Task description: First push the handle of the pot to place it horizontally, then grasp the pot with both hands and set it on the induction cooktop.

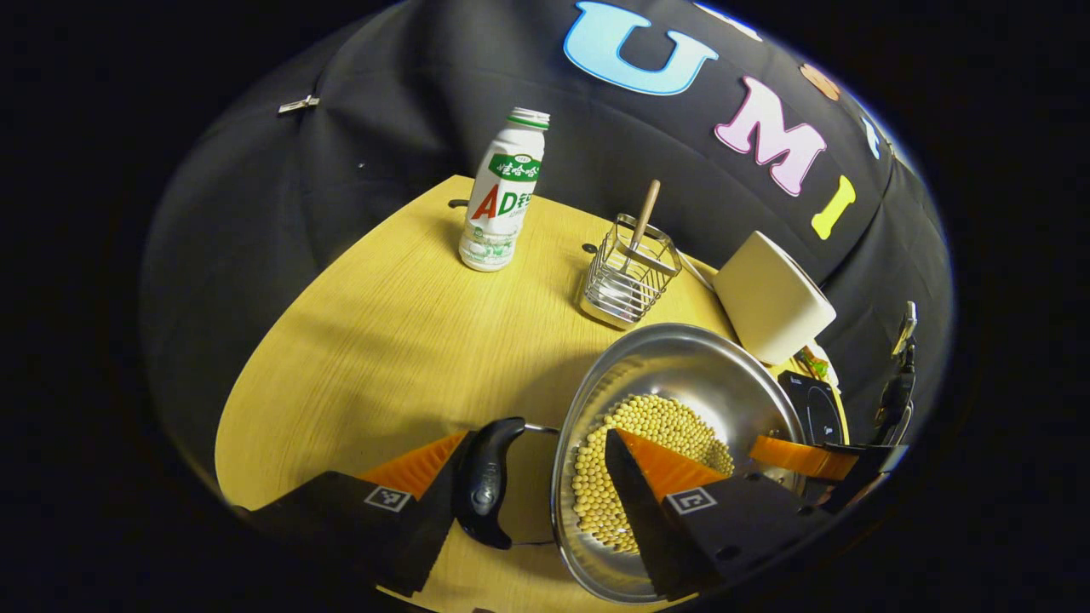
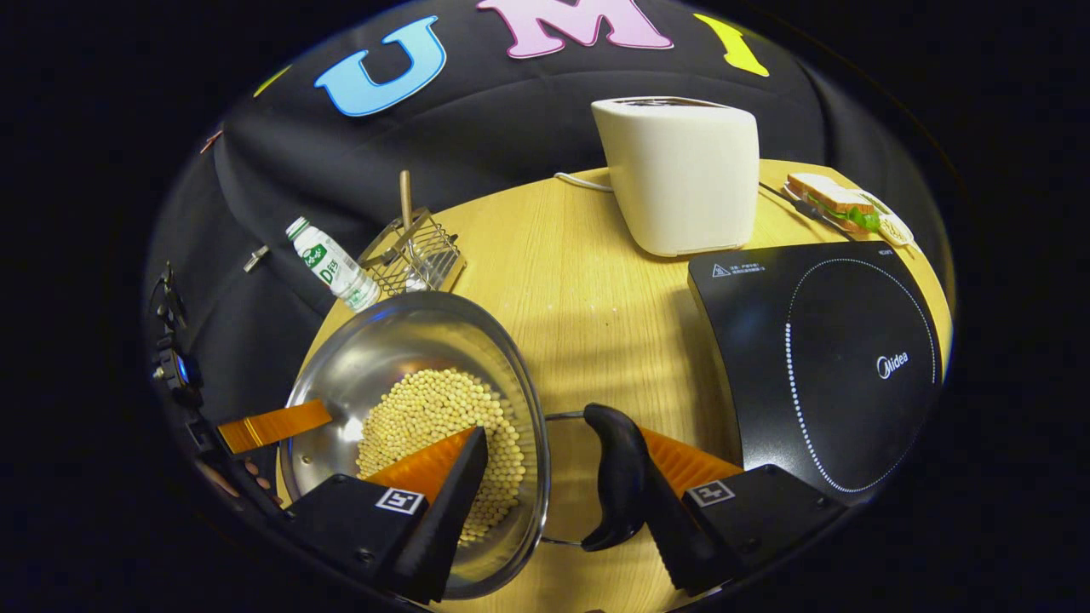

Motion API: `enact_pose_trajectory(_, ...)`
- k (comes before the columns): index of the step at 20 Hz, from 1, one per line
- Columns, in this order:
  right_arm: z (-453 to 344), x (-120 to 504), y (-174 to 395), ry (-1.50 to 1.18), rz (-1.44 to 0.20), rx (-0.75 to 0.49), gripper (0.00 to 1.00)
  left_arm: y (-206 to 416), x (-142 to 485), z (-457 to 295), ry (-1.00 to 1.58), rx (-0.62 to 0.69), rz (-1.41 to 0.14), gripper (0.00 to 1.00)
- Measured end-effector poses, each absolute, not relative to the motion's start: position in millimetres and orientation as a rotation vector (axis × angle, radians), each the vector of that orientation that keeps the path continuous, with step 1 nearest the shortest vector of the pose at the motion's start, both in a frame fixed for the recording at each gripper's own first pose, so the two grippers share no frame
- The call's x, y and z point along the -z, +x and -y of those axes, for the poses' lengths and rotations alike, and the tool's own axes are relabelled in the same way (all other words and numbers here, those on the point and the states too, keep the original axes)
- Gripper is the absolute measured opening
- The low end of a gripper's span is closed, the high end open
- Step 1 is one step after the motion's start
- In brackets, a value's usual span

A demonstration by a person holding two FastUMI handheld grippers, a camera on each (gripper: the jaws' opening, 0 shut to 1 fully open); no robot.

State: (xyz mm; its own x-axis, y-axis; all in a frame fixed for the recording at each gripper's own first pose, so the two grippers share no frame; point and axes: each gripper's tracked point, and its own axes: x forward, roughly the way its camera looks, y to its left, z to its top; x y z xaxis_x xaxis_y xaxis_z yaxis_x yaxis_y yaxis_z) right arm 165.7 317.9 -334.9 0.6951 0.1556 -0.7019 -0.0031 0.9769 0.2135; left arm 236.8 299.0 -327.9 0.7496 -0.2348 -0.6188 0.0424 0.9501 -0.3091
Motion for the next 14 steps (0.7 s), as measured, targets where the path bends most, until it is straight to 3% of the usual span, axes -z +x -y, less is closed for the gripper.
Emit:
enact_pose_trajectory(1, -316, 338, 165, 0.201, -0.801, -0.081, 0.94, 237, 330, -299, -0.279, 0.153, -0.716, 0.91)
enact_pose_trajectory(4, -315, 344, 164, 0.206, -0.822, -0.08, 0.82, 237, 340, -299, -0.272, 0.157, -0.741, 0.84)
enact_pose_trajectory(8, -310, 351, 159, 0.133, -0.822, -0.076, 0.81, 241, 344, -304, -0.255, 0.14, -0.744, 0.75)
enact_pose_trajectory(10, -306, 351, 160, 0.137, -0.82, -0.064, 0.69, 242, 346, -309, -0.256, 0.137, -0.744, 0.69)
enact_pose_trajectory(14, -306, 351, 160, 0.139, -0.824, -0.047, 0.66, 241, 347, -308, -0.263, 0.141, -0.744, 0.65)
